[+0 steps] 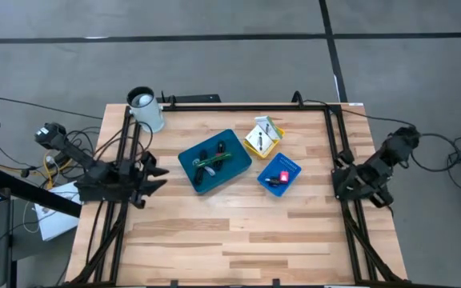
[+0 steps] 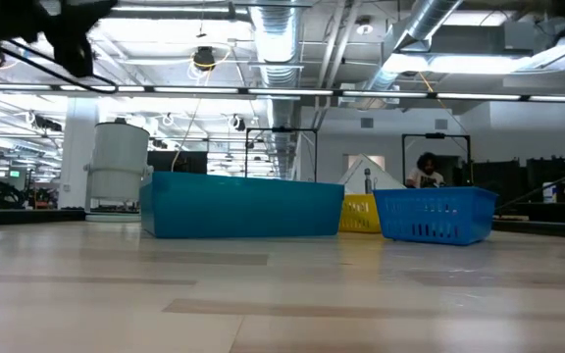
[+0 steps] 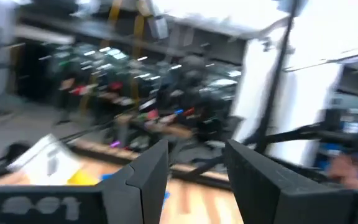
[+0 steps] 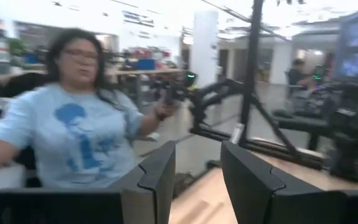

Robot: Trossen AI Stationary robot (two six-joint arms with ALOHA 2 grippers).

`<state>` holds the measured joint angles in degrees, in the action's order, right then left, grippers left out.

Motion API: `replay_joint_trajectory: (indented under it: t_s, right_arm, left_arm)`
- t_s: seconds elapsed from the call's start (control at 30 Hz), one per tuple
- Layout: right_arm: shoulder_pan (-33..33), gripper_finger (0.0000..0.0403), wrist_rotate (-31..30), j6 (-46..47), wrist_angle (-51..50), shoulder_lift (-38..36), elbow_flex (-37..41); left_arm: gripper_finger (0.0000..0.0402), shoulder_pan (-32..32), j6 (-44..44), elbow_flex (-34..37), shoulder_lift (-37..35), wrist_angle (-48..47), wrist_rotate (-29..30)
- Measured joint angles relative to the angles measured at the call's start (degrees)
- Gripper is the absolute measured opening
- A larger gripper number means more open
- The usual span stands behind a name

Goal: Pick and place items into bin
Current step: Return to Home Position

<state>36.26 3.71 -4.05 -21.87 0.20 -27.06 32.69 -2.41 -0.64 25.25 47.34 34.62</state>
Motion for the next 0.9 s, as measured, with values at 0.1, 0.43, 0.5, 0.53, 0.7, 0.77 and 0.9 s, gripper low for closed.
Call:
replay_joint_trajectory:
  t_s: [0.1, 0.43, 0.5, 0.53, 0.7, 0.77, 0.9]
  right_arm:
    - [0.1, 0.0124, 0.9, 1.0, 0.9, 0.1, 3.2]
    - [-0.1, 0.0124, -2.6, 2.1, 16.8, 0.0, 18.0]
    - [-0.1, 0.0124, -3.5, 2.1, 18.3, 0.0, 20.6]
    - [-0.1, 0.0124, -3.7, 2.1, 19.0, 0.1, 21.8]
    - [-0.1, 0.0124, -3.9, 2.6, 22.4, 0.0, 26.3]
    - [-0.1, 0.0124, -3.8, 2.7, 22.7, 0.3, 26.7]
    - [0.1, 0.0124, -3.8, 2.7, 22.7, 1.8, 26.7]
  left_arm:
    - [0.0148, 0.0, 1.6, 0.0, -3.9, -2.0, -6.1]
    - [0.0148, 0.0, -1.5, 0.0, -9.9, -15.1, -9.7]
    - [0.0148, 0.0, -1.7, 0.0, -10.2, -16.7, -9.9]
    - [0.0148, 0.0, -1.8, 0.0, -10.3, -17.6, -9.9]
    - [0.0148, 0.0, -2.7, 0.0, -10.3, -22.1, -9.1]
    - [0.0148, 0.0, -3.0, 0.0, -10.3, -23.9, -8.3]
    - [0.0148, 0.0, -2.7, 0.0, -10.3, -24.3, -7.9]
